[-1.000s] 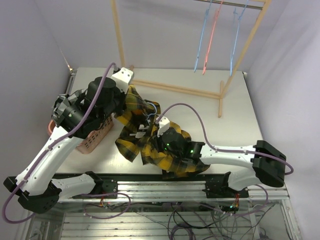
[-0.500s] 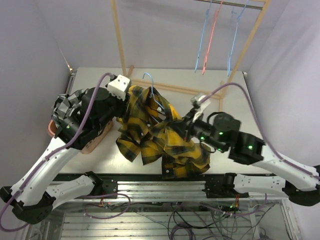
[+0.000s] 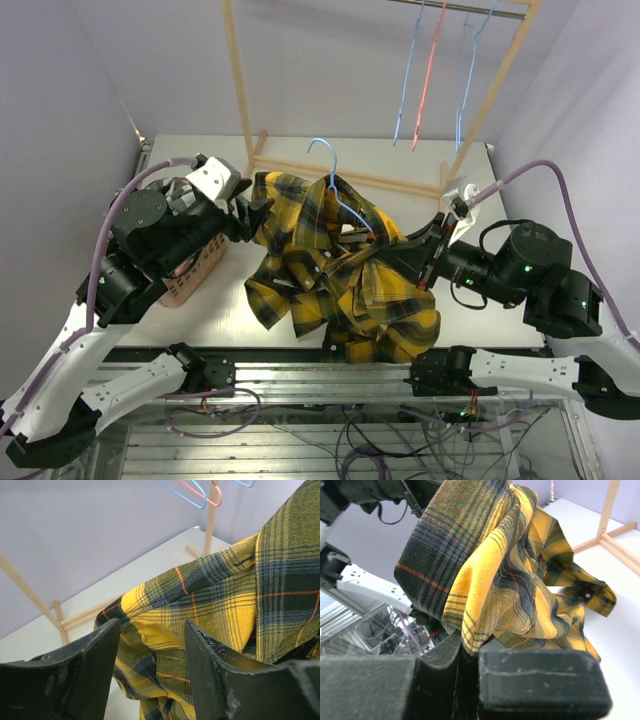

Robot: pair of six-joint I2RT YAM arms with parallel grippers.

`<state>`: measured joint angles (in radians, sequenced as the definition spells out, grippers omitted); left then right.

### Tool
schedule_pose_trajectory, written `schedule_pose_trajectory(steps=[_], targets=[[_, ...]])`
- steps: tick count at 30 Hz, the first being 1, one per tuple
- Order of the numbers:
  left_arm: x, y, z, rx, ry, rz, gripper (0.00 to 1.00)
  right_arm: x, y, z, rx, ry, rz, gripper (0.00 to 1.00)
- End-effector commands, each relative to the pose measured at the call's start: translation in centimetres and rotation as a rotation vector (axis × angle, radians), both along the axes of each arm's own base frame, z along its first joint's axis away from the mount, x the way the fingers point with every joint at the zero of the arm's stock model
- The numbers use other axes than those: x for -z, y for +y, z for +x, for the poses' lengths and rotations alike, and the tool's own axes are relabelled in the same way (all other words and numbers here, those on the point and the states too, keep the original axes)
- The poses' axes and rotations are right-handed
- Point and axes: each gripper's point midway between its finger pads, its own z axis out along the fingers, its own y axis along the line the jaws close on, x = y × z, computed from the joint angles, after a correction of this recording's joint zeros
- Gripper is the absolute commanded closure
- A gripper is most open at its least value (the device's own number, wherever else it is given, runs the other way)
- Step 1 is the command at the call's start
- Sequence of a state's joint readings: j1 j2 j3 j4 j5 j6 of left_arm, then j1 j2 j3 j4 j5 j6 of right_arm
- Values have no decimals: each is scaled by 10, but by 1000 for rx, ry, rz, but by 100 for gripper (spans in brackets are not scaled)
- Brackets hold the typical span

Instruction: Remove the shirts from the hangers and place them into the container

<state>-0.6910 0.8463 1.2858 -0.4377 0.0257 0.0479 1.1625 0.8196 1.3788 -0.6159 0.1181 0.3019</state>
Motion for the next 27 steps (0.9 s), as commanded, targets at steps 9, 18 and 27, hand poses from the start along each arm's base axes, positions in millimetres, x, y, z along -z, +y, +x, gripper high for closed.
schedule_pose_trajectory(steps=[9, 18, 27], targets=[[-24, -29, -16, 188, -75, -18, 25, -48, 7, -41, -215, -7, 158, 100], [-7, -36, -17, 223, -73, -22, 27, -66, 14, -53, -285, 32, 230, 100], [-6, -35, -21, 224, -121, -123, 50, -72, 15, -51, -267, 70, 286, 100]])
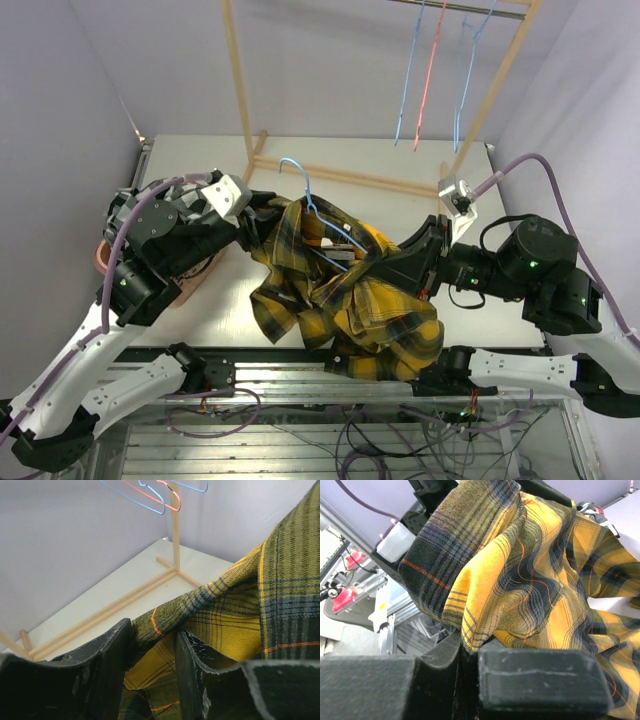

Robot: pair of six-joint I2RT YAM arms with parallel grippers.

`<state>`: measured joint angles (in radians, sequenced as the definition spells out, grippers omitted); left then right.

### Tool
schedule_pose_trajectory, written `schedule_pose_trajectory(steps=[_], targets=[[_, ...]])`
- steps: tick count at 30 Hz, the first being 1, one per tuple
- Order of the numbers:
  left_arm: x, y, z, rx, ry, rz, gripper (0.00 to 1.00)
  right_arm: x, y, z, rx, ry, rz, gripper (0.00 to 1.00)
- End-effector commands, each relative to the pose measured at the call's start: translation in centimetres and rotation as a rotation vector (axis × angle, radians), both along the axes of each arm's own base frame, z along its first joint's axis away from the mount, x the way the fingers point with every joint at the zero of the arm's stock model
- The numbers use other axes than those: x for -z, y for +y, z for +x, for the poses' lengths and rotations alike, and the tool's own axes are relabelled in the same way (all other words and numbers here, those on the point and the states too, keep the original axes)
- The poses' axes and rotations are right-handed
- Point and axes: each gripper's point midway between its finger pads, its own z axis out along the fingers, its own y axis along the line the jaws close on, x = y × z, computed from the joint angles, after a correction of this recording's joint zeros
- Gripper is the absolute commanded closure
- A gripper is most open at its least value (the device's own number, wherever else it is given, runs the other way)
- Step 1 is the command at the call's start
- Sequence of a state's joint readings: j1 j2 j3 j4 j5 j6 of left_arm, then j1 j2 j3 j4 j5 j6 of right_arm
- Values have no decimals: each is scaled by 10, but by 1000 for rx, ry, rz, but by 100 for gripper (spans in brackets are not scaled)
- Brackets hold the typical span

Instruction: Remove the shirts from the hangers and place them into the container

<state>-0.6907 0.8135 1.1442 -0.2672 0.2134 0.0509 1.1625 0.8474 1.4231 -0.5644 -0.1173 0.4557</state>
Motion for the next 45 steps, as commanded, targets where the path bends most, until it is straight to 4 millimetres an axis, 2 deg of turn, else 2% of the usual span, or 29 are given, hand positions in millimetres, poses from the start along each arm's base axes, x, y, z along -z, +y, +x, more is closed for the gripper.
schedule_pose_trajectory(steps=[1, 8, 13, 18, 21, 27, 33, 34, 36, 37, 41, 45], targets=[[-21, -4, -8, 37, -70, -114, 50, -45, -5, -9, -30, -27, 169, 100], [-24, -5, -1, 20, -89, -137, 52, -48, -2, -13, -56, -3, 193, 100], [-24, -13, 4, 36, -92, -116, 76, -44, 1, -13, -60, 12, 184, 100], [-23, -15, 6, 37, -97, -109, 84, -42, 0, -12, -52, 18, 183, 100], [-23, -10, 6, 18, -106, -110, 92, -40, -1, -11, -46, 20, 177, 100], [-26, 1, 3, -19, -127, -98, 93, -38, -3, -8, -22, 24, 166, 100], [-37, 18, -4, -58, -173, -59, 93, -41, -24, 5, 95, 37, 186, 100], [-39, 19, -8, -51, -192, -47, 91, -42, -27, 6, 103, 40, 198, 100], [-41, 23, -13, -46, -214, -37, 67, -45, -32, 4, 107, 43, 221, 100], [-42, 25, -15, -47, -227, -31, 62, -47, -35, 3, 106, 44, 229, 100], [-47, 29, -29, -15, -310, -30, 48, -48, -36, 0, 93, 55, 239, 100], [-52, 24, -45, 61, -410, -48, 37, -48, -31, -5, 60, 62, 238, 100]])
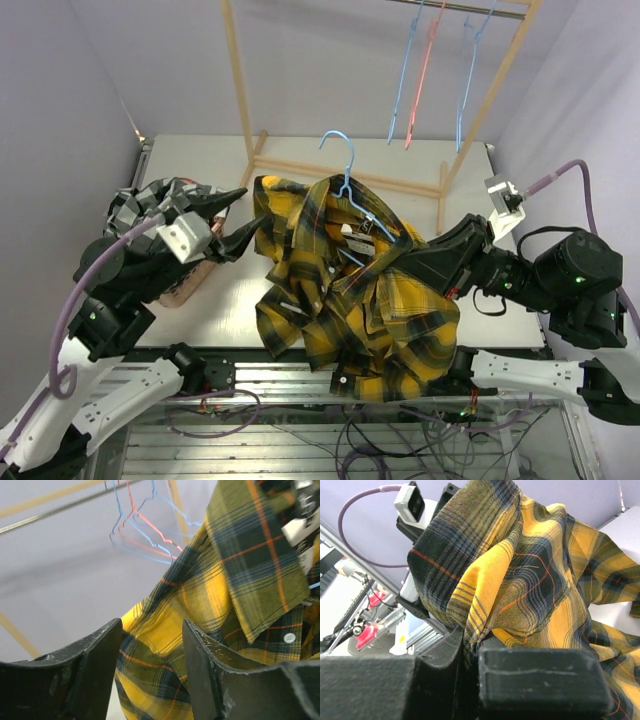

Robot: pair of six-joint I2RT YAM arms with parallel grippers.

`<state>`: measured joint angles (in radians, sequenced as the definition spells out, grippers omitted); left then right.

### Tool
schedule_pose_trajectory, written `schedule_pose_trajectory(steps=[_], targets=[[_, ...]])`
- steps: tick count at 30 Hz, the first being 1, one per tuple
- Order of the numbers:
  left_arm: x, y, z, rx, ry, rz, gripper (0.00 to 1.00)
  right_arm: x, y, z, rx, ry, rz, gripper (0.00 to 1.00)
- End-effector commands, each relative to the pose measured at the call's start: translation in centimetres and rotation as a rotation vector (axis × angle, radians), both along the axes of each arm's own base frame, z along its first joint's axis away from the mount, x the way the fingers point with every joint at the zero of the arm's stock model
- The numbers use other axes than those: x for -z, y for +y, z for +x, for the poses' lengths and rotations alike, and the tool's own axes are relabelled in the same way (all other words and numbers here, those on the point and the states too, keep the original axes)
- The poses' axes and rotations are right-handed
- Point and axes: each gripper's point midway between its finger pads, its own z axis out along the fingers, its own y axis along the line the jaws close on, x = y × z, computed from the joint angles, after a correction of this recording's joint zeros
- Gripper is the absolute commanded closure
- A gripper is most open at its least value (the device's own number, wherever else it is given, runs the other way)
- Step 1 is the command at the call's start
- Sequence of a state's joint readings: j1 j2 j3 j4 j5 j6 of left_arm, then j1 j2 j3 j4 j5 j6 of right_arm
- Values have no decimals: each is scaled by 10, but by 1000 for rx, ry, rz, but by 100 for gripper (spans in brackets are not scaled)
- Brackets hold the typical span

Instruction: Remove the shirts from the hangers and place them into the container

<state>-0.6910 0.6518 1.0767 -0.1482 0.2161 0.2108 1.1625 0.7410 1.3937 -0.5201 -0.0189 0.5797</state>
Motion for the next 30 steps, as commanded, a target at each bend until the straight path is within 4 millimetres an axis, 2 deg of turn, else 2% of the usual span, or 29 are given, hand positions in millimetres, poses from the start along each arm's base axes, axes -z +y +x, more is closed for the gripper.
schedule_pose_trajectory(steps=[1, 8, 17, 20, 21, 24, 28, 30], targets=[[-9, -8, -18, 90, -133, 6, 36, -23, 3, -6, -36, -19, 84, 100], [0, -15, -8, 86, -131, 110, 35, -20, 17, -14, -106, -13, 71, 100], [9, -17, 17, 5, -145, 203, 36, -18, 34, -22, -189, -7, 59, 100], [14, -23, 23, 14, -133, 207, 46, -17, 37, -23, -201, -3, 58, 100], [16, -25, 25, 14, -127, 206, 55, -17, 37, -23, -201, -2, 57, 100], [21, -29, 30, 12, -104, 203, 90, -14, 37, -21, -191, 6, 49, 100], [22, -26, 33, -13, -92, 187, 93, -12, 32, -18, -166, 11, 41, 100], [21, -17, 37, -61, -83, 176, 93, -10, 29, -13, -128, 10, 24, 100]])
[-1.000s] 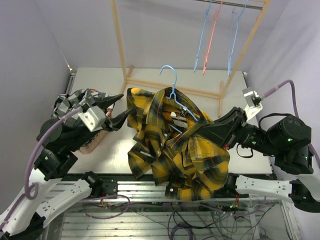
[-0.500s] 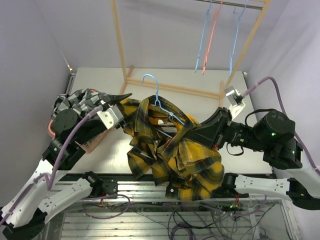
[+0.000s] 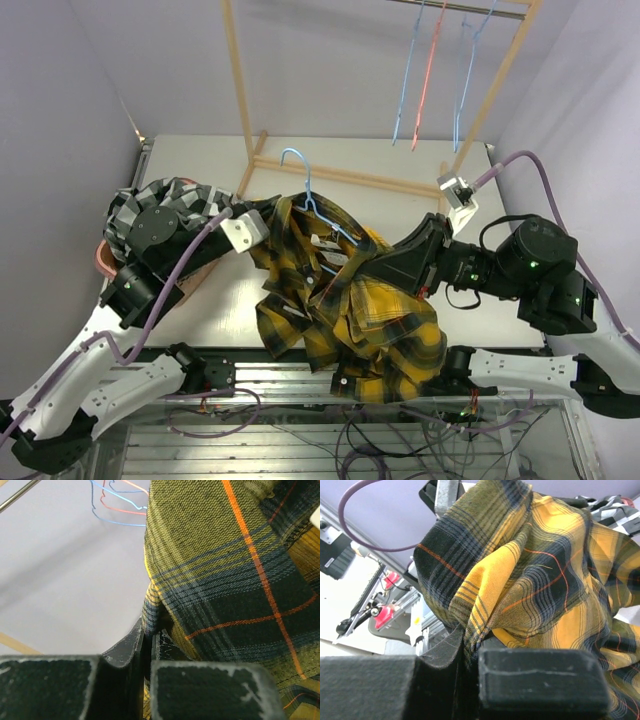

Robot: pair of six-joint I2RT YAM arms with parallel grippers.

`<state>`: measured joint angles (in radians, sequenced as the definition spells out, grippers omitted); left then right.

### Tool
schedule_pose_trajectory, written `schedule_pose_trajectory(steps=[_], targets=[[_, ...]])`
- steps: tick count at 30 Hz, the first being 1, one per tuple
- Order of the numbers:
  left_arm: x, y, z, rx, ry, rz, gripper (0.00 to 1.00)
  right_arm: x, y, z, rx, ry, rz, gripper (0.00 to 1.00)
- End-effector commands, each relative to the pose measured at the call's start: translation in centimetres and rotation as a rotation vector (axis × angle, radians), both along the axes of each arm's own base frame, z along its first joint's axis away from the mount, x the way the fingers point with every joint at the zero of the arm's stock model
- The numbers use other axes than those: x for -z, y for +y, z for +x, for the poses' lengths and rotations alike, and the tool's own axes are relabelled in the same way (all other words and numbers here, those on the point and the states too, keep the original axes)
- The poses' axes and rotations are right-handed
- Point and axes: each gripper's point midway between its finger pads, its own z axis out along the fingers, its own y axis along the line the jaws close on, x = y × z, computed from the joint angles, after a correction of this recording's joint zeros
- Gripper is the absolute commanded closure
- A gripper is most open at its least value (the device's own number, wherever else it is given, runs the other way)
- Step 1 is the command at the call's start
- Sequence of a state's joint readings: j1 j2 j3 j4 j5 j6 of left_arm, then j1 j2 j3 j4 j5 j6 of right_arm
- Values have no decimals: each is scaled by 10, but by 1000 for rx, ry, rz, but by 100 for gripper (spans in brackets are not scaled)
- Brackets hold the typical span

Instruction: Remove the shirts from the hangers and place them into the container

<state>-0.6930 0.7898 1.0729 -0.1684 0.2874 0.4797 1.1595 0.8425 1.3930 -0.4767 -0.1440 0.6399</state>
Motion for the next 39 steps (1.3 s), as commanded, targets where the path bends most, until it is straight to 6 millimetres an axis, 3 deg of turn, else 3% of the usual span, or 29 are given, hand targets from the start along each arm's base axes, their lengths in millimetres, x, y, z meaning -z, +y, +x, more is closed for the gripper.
schedule_pose_trajectory(steps=[1, 3, 5, 6, 10, 14, 20, 24, 27, 31, 33, 36, 39], targets=[[-19, 18, 5, -104, 6, -97, 93, -19, -13, 1, 31, -56, 43, 100], [-18, 29, 13, -177, 9, -86, 93, -9, -22, 22, 159, -54, -42, 95], [-11, 40, 27, -276, 50, -39, 93, 8, -40, 50, 333, -58, -182, 75], [-9, 44, 32, -318, 70, -24, 93, 19, -51, 65, 424, -66, -259, 70], [1, 53, 50, -432, 179, 73, 93, 44, -72, 99, 630, -109, -459, 58], [5, 73, 64, -605, 287, 126, 93, 45, -72, 118, 715, -168, -519, 56], [-35, 94, 53, -681, 316, 59, 93, 27, -62, 128, 731, -250, -483, 54], [-52, 100, 39, -655, 327, 31, 93, 7, -75, 135, 810, -299, -457, 51], [-48, 101, 36, -650, 334, 43, 93, -21, -95, 134, 868, -326, -385, 49], [-25, 96, 41, -653, 368, 79, 93, -60, -116, 122, 877, -345, -227, 45], [-14, 92, 44, -656, 387, 82, 93, -70, -118, 114, 841, -340, -155, 45], [-10, 88, 46, -651, 405, 75, 93, -60, -100, 108, 760, -329, -158, 45], [-18, 82, 48, -635, 416, 58, 93, -25, -58, 112, 655, -313, -265, 45]])
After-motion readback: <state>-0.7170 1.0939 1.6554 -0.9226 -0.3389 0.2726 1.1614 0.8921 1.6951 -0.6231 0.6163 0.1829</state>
